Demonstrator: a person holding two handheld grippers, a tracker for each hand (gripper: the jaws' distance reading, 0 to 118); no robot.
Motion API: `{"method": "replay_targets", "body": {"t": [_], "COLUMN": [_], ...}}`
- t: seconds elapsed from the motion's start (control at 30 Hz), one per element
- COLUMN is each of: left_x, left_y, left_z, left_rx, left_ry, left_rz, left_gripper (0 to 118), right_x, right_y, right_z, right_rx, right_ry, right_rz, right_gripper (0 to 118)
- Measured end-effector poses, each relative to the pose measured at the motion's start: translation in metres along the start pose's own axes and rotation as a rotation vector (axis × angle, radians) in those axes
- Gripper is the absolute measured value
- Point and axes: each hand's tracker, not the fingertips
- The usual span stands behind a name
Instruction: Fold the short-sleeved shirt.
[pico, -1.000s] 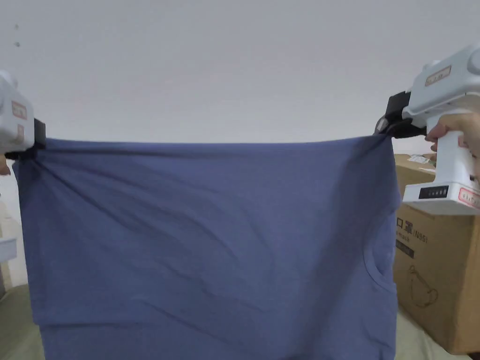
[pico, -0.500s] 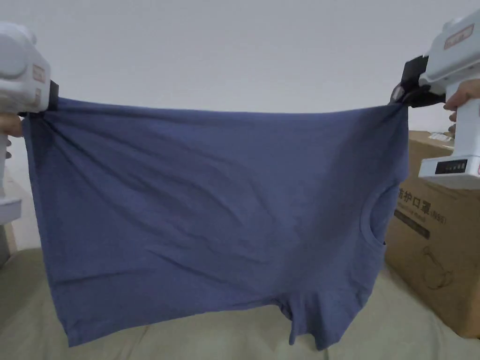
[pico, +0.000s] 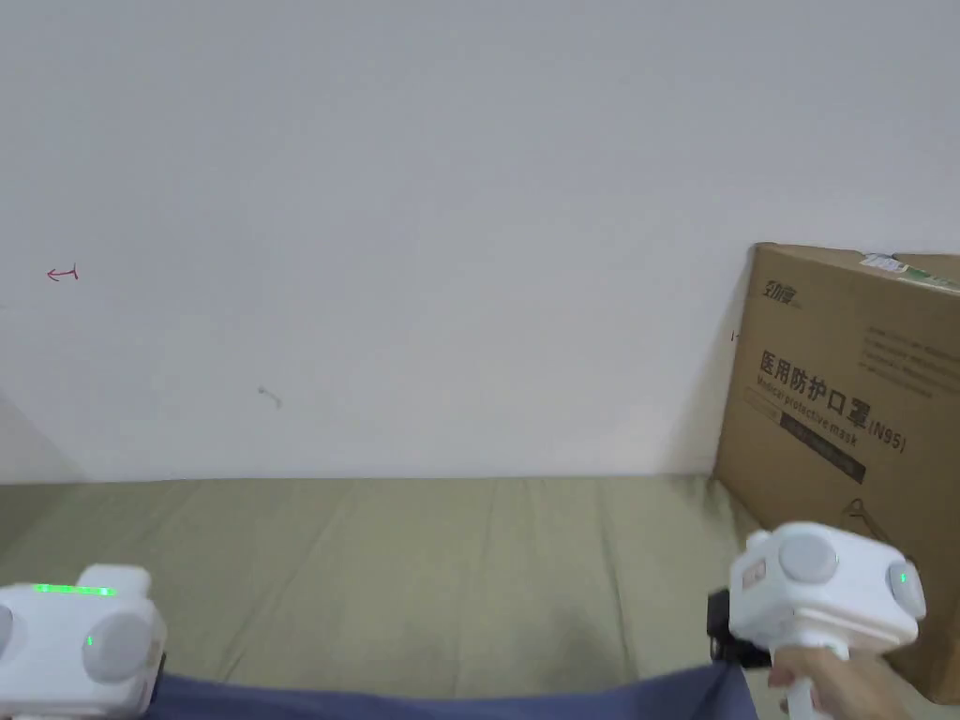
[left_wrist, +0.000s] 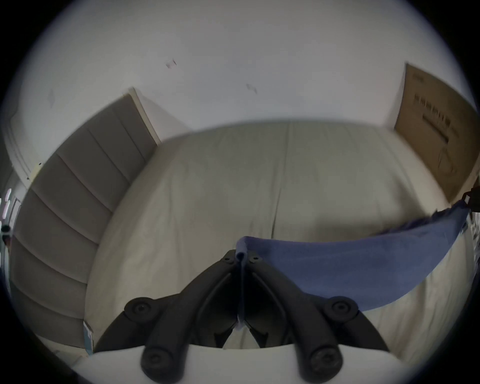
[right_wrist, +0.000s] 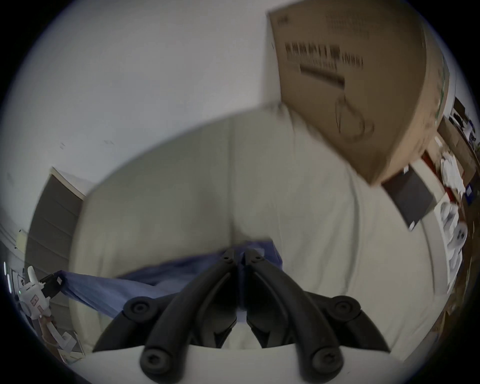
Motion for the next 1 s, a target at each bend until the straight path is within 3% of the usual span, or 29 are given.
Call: {"method": "replay_targets", "body": {"t": [0.2,0.43,0.57,0.7,0.9,1.0], "left_x": [-0.007,-0.039,-0.054,-0.071,-0.092,-0.092], "left_y": [-0.042,-0.107,-0.17,-0.247,-0.334,-0.363], "left_z": [-0.016,0.077,0.143,0.2,0.222,0.222], "left_rx": [-0.079,-0.012,0.011,0.017,-0.066,-0.077], "left_ry": [-0.011,-0.057,-0.061,-0.073,-0.078,-0.078], "left_rz": [0.026,-0.009,-0.003,-0.092,-0.03,-0.012], "left_gripper": [2,2,2,2,2,2], "right_x": [0.029,0.052,0.077,0.093,0.114,0.127], "right_y": [-0.04,-0.096,-0.153,-0.246,-0.358,-0.392], "right_z": [-0.029,0.069,0.123,0.184,0.203,0.203], "right_rx": [-0.081,0.006,0.007,0.087,-0.016,-0.042], "right_ry": [-0.03,0.061,0.086,0.113,0.077,0.077], "right_rz": [0.07,0.094,0.089,0.049,0.096,0.055], "right_gripper": [3,3,3,3,3,3]}}
